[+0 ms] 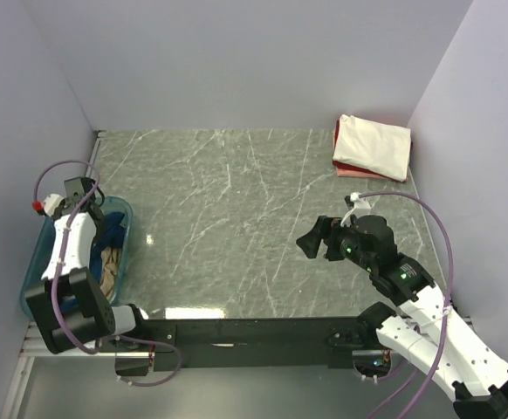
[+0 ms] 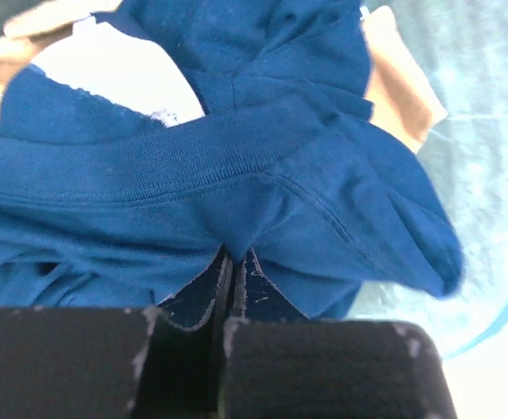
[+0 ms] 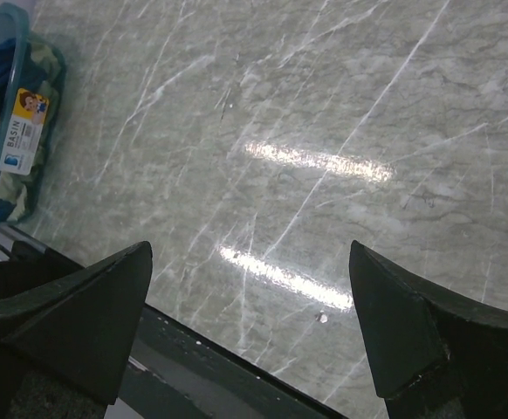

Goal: Fold and stack the t-shirts
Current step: Grab crumpled tshirt from bin with the left arm, then move the tshirt to the center of the board, then flatten out the tshirt

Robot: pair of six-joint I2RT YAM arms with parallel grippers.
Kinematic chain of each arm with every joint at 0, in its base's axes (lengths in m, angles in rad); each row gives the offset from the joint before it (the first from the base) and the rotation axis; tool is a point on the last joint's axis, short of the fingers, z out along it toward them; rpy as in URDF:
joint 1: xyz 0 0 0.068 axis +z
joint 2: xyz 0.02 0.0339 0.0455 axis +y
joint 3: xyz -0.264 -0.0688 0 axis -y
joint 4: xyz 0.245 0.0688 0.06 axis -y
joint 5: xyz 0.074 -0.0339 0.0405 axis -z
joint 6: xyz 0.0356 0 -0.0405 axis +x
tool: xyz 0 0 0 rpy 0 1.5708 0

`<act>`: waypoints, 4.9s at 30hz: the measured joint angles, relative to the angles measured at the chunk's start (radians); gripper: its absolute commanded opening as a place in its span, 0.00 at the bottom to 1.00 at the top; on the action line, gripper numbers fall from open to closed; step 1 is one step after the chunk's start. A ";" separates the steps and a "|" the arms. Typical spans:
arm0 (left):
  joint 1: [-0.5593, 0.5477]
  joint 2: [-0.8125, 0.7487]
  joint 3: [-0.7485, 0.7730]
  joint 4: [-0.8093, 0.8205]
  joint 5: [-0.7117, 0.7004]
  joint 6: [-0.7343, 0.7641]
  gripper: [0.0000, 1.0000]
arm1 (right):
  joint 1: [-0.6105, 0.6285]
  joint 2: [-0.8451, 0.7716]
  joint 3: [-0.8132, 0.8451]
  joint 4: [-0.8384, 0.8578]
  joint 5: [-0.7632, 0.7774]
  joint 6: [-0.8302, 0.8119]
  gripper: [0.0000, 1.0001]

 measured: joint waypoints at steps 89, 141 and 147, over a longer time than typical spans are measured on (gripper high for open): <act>-0.907 -0.409 -0.341 -0.070 -0.012 -0.591 0.63 | 0.171 0.914 0.004 0.799 0.211 0.288 0.33; -0.498 0.383 0.349 0.126 0.060 -0.213 0.01 | -0.203 0.279 0.220 0.003 0.158 0.019 0.00; -0.461 0.171 0.380 0.095 0.056 -0.184 0.00 | -0.228 0.180 0.292 -0.060 0.159 0.000 0.00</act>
